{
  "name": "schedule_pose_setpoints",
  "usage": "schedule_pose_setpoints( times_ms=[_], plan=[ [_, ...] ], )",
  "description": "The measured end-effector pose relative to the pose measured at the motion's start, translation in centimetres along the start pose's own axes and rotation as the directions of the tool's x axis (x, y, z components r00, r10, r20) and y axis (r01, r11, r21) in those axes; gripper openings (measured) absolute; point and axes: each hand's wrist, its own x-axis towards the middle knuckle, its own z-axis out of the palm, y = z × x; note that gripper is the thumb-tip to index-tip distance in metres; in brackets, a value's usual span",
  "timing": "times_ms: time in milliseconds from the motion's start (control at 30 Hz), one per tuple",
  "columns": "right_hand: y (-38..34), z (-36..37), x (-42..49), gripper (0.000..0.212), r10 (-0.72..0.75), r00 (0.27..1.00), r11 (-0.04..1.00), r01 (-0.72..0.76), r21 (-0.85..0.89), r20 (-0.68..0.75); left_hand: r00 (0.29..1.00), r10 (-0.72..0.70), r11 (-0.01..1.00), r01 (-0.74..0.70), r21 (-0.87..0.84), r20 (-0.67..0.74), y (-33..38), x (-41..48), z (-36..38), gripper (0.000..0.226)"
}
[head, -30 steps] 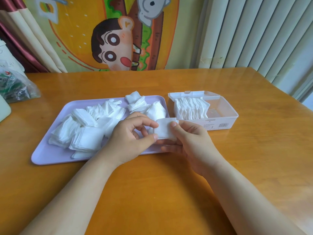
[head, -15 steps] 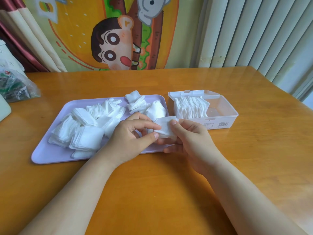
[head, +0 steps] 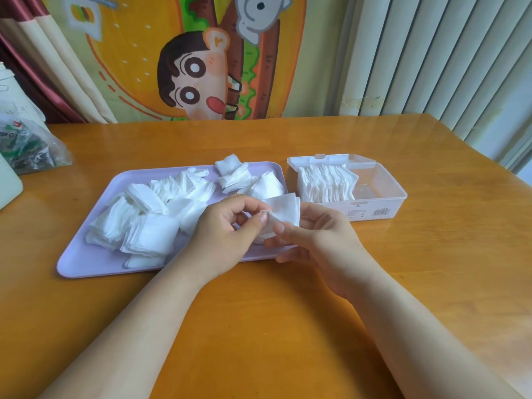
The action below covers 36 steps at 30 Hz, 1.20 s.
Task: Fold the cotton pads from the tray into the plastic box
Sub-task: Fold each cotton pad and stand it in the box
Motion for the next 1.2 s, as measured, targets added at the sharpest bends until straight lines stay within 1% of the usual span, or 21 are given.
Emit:
schedule_pose_setpoints(
  times_ms=[133,200,300,400,467,500,567,600,633,733,800,867,900,967,1000,1100,1200],
  plan=[
    [0.2,0.0,0.0,0.024,-0.009,0.999,1.0,0.009,0.017,-0.039,0.999,-0.021,0.994,0.017,-0.107,-0.034,0.2,0.0,-0.1,0.01],
    [0.2,0.0,0.1,0.022,0.01,0.997,1.0,-0.008,0.03,-0.077,0.997,-0.031,0.992,0.021,-0.127,-0.072,0.3,0.1,-0.3,0.012],
    [0.0,0.1,0.1,0.014,0.047,0.992,0.997,-0.04,0.063,-0.114,0.991,-0.074,0.983,0.053,-0.178,-0.11,0.5,0.1,-0.6,0.01],
    [-0.3,0.2,0.1,0.017,0.072,0.988,0.993,-0.058,0.104,-0.134,0.988,-0.098,0.947,0.056,-0.318,-0.118,0.8,0.3,-0.8,0.007],
    [-0.3,0.2,0.1,0.018,0.076,0.987,0.991,-0.059,0.12,-0.141,0.981,-0.136,0.891,0.06,-0.451,-0.139,1.1,0.4,-0.8,0.015],
    [-0.3,0.2,0.1,0.016,0.078,0.987,0.99,-0.06,0.124,-0.142,0.973,-0.162,0.876,0.064,-0.477,-0.166,1.1,0.4,-0.8,0.018],
    [-0.2,0.2,0.2,0.015,0.08,0.986,0.99,-0.062,0.125,-0.146,0.954,-0.195,0.897,0.08,-0.435,-0.226,0.8,0.5,-0.8,0.019],
    [-0.1,0.1,0.3,0.017,0.08,0.986,0.991,-0.062,0.123,-0.145,0.949,-0.213,0.901,0.099,-0.423,-0.231,0.7,0.5,-0.7,0.016],
    [-0.1,0.2,0.3,0.019,0.079,0.987,0.991,-0.062,0.12,-0.142,0.947,-0.237,0.891,0.123,-0.438,-0.215,0.6,0.5,-0.6,0.014],
    [0.0,0.3,0.4,0.022,0.066,0.99,0.991,-0.05,0.124,-0.126,0.951,-0.302,0.797,0.213,-0.565,-0.068,0.7,0.6,-0.5,0.032],
    [0.0,0.4,0.4,0.021,0.062,0.989,0.989,-0.043,0.143,-0.131,0.961,-0.276,0.792,0.243,-0.56,0.026,1.0,0.6,-0.6,0.027],
    [0.1,0.4,0.4,0.021,0.065,0.987,0.987,-0.041,0.157,-0.149,0.969,-0.239,0.808,0.238,-0.539,0.069,1.0,0.5,-0.6,0.018],
    [0.1,0.4,0.4,0.021,0.066,0.986,0.987,-0.041,0.155,-0.156,0.97,-0.231,0.809,0.235,-0.539,0.075,0.9,0.4,-0.7,0.014],
    [0.1,0.2,0.4,0.02,0.058,0.985,0.99,-0.037,0.135,-0.159,0.973,-0.213,0.824,0.228,-0.518,0.09,0.6,0.4,-0.7,0.017],
    [0.1,0.2,0.4,0.018,0.051,0.986,0.993,-0.032,0.117,-0.159,0.974,-0.204,0.844,0.225,-0.486,0.096,0.5,0.3,-0.6,0.02],
    [0.2,0.1,0.4,0.015,0.03,0.987,0.998,-0.022,0.052,-0.158,0.975,-0.208,0.904,0.22,-0.367,0.073,0.1,0.1,0.0,0.017],
    [0.5,0.0,0.6,0.021,0.003,0.988,1.0,-0.004,-0.008,-0.152,0.973,-0.225,0.918,0.231,-0.323,0.056,-0.1,0.1,0.4,0.018]
  ],
)
